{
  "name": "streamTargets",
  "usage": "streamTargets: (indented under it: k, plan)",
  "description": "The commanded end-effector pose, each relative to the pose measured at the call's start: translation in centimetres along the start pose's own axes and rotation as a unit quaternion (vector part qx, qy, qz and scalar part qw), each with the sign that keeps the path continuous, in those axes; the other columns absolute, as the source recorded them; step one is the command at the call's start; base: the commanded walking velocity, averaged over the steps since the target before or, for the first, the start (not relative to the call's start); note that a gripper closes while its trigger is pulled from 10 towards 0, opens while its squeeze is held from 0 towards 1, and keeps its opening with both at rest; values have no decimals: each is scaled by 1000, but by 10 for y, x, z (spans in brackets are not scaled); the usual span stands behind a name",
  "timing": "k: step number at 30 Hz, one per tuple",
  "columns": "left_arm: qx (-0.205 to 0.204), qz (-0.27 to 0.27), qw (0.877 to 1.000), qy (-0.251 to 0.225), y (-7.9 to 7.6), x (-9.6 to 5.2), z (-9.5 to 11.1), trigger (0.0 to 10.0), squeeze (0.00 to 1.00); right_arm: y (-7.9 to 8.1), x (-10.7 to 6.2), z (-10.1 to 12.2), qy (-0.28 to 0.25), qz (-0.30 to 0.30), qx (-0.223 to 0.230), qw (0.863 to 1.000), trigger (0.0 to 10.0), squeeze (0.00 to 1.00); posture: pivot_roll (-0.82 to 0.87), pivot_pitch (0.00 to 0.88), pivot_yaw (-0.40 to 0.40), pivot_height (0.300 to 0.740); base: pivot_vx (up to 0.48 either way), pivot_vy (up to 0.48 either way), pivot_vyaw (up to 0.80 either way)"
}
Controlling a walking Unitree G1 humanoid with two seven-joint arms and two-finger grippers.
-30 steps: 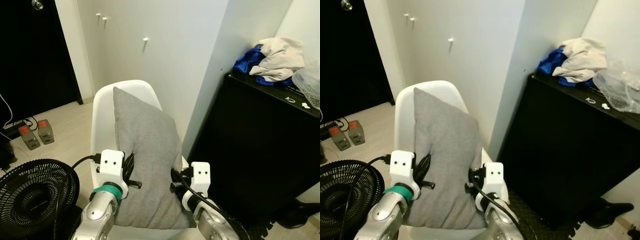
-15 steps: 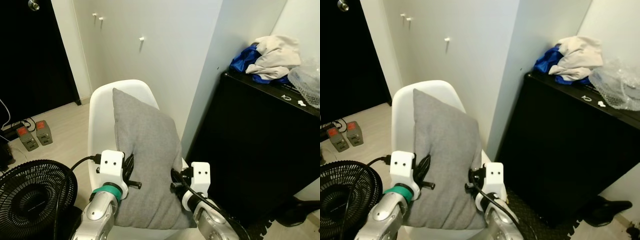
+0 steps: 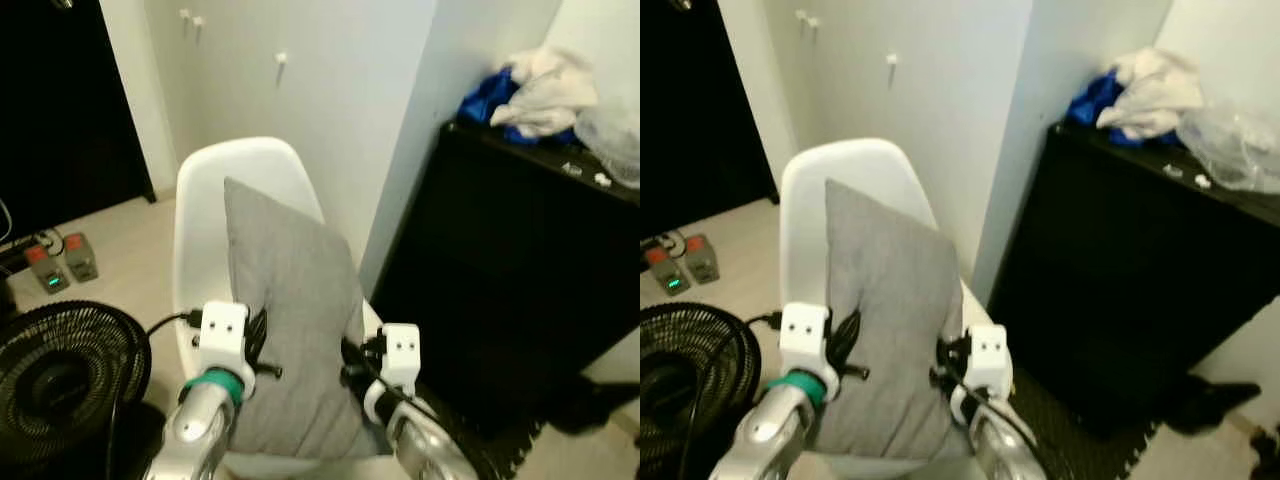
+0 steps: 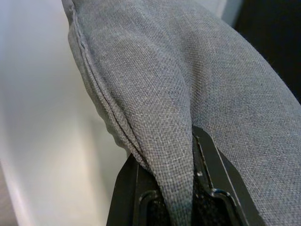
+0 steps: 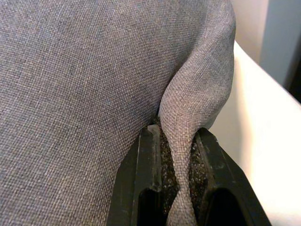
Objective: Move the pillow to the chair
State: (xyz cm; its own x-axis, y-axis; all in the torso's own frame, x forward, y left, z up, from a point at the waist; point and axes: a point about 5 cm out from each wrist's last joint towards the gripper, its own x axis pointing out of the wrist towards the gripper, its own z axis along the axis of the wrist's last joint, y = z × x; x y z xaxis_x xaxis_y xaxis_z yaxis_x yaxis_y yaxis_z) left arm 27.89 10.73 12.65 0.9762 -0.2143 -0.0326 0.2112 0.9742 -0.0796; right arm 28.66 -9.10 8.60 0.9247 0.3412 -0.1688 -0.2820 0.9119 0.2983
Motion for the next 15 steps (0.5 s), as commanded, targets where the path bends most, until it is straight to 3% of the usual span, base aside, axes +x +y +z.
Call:
streamTargets:
  k: [1,13,15]
  plan:
    - [1,-21,1000,0,-10,0,-1,10000,0,12,1,-4,6,25,1,1000,10000,0,22,87,40,620,0,0,0]
    - [5,-28,1000,11,-12,-5,-5,10000,0,12,0,-9,16,22,-3,1000,10000,0,26,102,42,620,0,0,0]
    - [9,-28,999,18,-11,-5,-8,10000,0,12,6,-12,30,24,-27,999,10000,0,23,116,41,620,0,0,0]
